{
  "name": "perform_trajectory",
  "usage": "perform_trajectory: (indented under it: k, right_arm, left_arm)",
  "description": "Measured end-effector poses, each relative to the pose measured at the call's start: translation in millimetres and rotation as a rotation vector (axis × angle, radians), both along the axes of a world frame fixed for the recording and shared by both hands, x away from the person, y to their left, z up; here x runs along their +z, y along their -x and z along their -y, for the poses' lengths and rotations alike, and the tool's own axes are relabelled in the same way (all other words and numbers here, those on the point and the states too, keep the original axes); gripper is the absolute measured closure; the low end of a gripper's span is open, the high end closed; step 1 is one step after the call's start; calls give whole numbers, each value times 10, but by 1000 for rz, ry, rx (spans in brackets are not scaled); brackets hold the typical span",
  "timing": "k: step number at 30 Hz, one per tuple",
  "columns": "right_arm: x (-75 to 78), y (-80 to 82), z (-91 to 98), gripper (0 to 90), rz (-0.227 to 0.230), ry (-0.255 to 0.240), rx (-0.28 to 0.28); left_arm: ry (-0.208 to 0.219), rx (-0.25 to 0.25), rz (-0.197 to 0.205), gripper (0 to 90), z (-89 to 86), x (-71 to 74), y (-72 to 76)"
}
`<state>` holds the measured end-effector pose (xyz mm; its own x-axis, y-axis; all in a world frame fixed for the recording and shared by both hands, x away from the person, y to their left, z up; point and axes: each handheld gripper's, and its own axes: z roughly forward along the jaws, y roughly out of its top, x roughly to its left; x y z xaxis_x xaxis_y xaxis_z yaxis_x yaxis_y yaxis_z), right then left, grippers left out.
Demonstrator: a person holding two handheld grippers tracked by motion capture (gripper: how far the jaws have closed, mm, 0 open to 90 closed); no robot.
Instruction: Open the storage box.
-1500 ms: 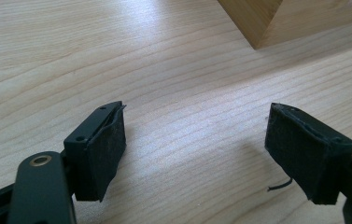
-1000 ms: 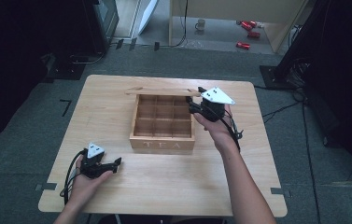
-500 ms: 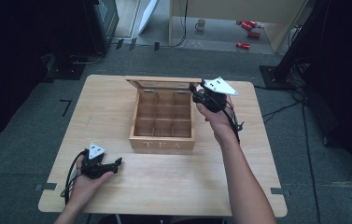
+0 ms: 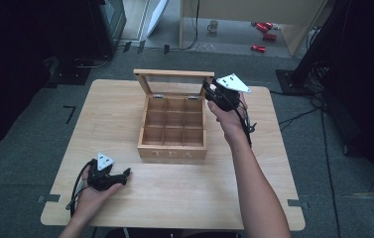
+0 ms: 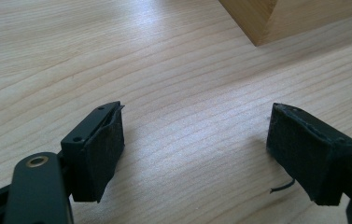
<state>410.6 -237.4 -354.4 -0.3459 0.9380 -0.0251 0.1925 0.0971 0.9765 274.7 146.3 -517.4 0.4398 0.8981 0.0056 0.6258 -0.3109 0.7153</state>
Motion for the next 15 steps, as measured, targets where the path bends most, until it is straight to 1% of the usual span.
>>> perform_trajectory:
  k: [3, 6, 8, 9, 11, 12, 15]
  right_arm:
    - [30, -50, -13, 655, -9, -10, -13]
    - [61, -116, -18, 658, -9, -8, -24]
    - [76, -146, -24, 658, -17, -17, -29]
    - [102, -206, -28, 659, -23, -27, -39]
    - [109, -226, -29, 660, -24, -29, -43]
    - [129, -278, -33, 660, -32, -39, -50]
    - [156, -356, -40, 661, -43, -56, -63]
  left_arm:
    - [3, 1, -1, 197, 0, 0, 1]
    - [1, 1, -1, 197, 2, 0, 2]
    - [-5, -2, -1, 196, 3, 1, 4]
    - [-5, -3, -1, 196, 5, 1, 6]
    - [-6, -3, -1, 196, 6, 0, 7]
    - [-7, -2, 0, 196, 8, 0, 9]
    - [-7, -3, -1, 193, 10, 0, 11]
